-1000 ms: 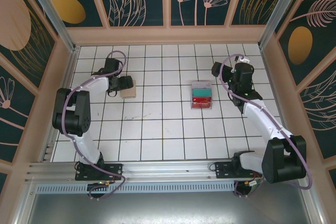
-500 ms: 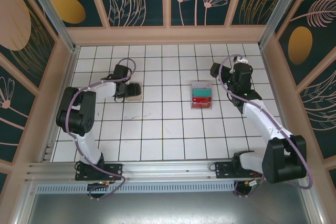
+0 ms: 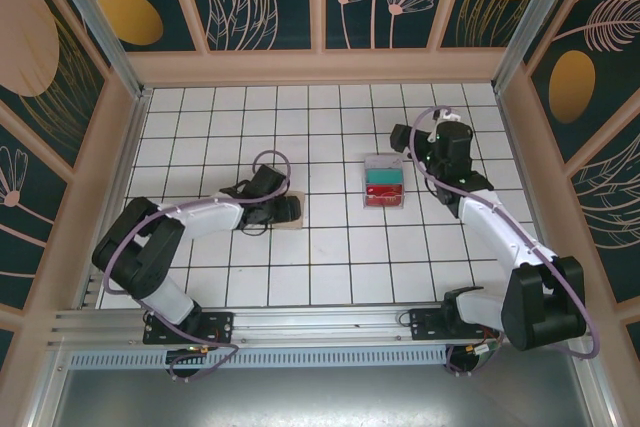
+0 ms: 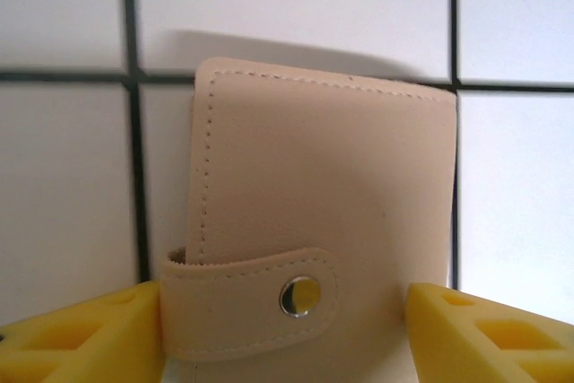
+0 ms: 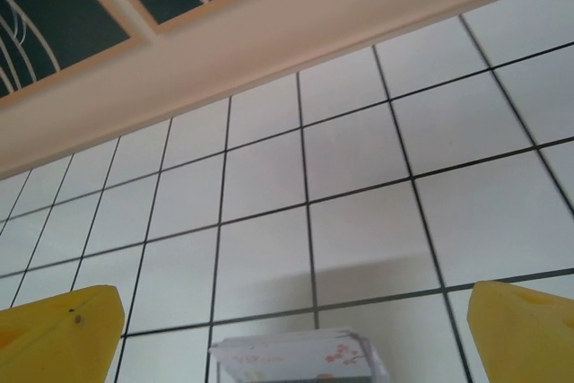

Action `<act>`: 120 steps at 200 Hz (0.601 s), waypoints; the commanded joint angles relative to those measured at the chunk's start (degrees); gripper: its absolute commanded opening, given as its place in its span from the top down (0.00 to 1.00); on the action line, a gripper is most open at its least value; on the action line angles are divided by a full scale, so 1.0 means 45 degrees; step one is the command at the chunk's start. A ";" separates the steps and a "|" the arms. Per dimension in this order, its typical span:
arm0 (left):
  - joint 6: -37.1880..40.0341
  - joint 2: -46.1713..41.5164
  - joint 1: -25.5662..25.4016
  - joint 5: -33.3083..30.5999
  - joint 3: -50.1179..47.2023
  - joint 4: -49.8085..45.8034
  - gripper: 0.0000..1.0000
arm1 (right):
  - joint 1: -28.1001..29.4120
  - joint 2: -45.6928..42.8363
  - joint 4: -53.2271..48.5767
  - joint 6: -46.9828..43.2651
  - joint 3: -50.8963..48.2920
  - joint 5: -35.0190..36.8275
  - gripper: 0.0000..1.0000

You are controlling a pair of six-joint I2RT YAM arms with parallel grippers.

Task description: Take the credit cards out of the card holder

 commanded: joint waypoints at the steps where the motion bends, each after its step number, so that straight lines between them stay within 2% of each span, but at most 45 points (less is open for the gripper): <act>1: -0.1696 -0.0568 -0.0465 -0.0352 -0.0140 -0.0799 0.25 | 0.0495 -0.0159 -0.0498 -0.0228 0.0334 -0.0115 0.01; 13: -0.1765 -0.0996 -0.0475 -0.0856 0.0071 -0.1439 0.21 | 0.0690 -0.0226 -0.0539 -0.0233 0.0313 -0.0104 0.01; 25: -0.1669 -0.1392 -0.0471 -0.1414 0.0378 -0.2202 0.22 | 0.0900 -0.0310 -0.0566 -0.0248 0.0272 -0.0005 0.01; 36: -0.1504 -0.1533 -0.0472 -0.1673 0.0693 -0.2778 0.26 | 0.1090 -0.0371 -0.0530 -0.0219 0.0189 0.0006 0.01; 53: -0.1245 -0.1419 -0.0504 -0.1541 0.1099 -0.3178 0.39 | 0.1341 -0.0408 -0.0447 -0.0116 0.0070 0.0260 0.01; 80: -0.1055 -0.0928 -0.0697 -0.1715 0.1659 -0.3529 0.42 | 0.1620 -0.0536 -0.0472 0.0044 -0.0082 0.0428 0.01; 100: -0.0838 -0.0263 -0.0765 -0.1889 0.2151 -0.3785 0.52 | 0.1771 -0.0651 -0.0532 0.0122 -0.0183 0.0476 0.01; 120: -0.0606 0.0362 -0.0844 -0.2071 0.2524 -0.4035 0.54 | 0.1901 -0.0799 -0.0668 0.0128 -0.0257 0.0594 0.01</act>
